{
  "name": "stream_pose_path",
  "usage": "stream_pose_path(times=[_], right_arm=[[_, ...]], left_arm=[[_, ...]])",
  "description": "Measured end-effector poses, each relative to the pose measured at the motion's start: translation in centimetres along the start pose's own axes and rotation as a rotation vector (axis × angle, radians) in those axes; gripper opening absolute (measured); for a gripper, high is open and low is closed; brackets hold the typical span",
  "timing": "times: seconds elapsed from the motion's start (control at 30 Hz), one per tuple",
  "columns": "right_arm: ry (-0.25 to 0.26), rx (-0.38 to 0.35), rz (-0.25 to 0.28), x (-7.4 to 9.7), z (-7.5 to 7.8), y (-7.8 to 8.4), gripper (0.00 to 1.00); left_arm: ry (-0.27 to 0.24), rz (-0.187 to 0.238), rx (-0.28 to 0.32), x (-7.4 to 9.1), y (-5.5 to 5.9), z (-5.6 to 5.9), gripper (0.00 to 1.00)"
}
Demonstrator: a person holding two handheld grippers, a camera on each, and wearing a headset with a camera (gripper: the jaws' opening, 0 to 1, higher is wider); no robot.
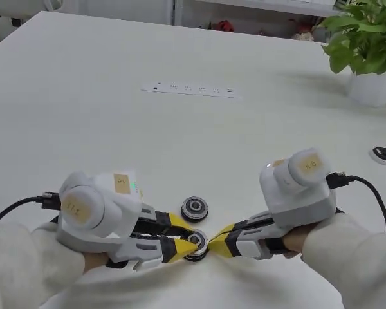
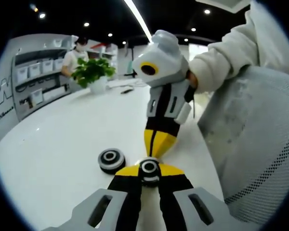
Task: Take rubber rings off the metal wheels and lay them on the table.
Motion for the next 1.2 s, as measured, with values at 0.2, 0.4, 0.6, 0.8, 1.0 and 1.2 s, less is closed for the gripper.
stream_pose_path(times=[0.2, 0.4, 0.6, 0.8, 1.0, 1.2], right_arm=[[0.024, -0.042, 0.002, -0.22, 0.00, -0.11, 0.00], [-0.016, 0.048, 0.037, -0.15, 0.33, -0.07, 0.00], [-0.010, -0.070, 0.018, -0.17, 0.39, -0.20, 0.00], [-0.042, -0.269, 0.051, 0.14, 0.65, -0.03, 0.00], [-0.050, -0.334, 0.056, 0.25, 0.61, -0.07, 0.00], [-0.077, -0.419, 0.084, 0.48, 0.58, -0.25, 0.00]], left_arm=[[-0.009, 0.000, 0.008, 0.15, 0.08, -0.23, 0.13], [-0.009, 0.000, 0.008, 0.14, 0.08, -0.19, 0.13], [-0.009, 0.002, 0.009, 0.17, 0.11, -0.18, 0.13], [-0.007, 0.007, 0.015, 0.18, 0.14, -0.19, 0.13], [-0.008, 0.005, 0.013, 0.17, 0.13, -0.16, 0.13], [-0.009, 0.004, 0.009, 0.15, 0.10, -0.13, 0.13]])
Point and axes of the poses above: the centre of the closed fingertips' face, and the gripper's own axes: x roughly backward along the fingers, z roughly to its right, y roughly out of its underside, the point moved 8 cm from there along x, roughly backward along the fingers, and after that the axes turned 2 degrees about -z, right-handed, at the moved point
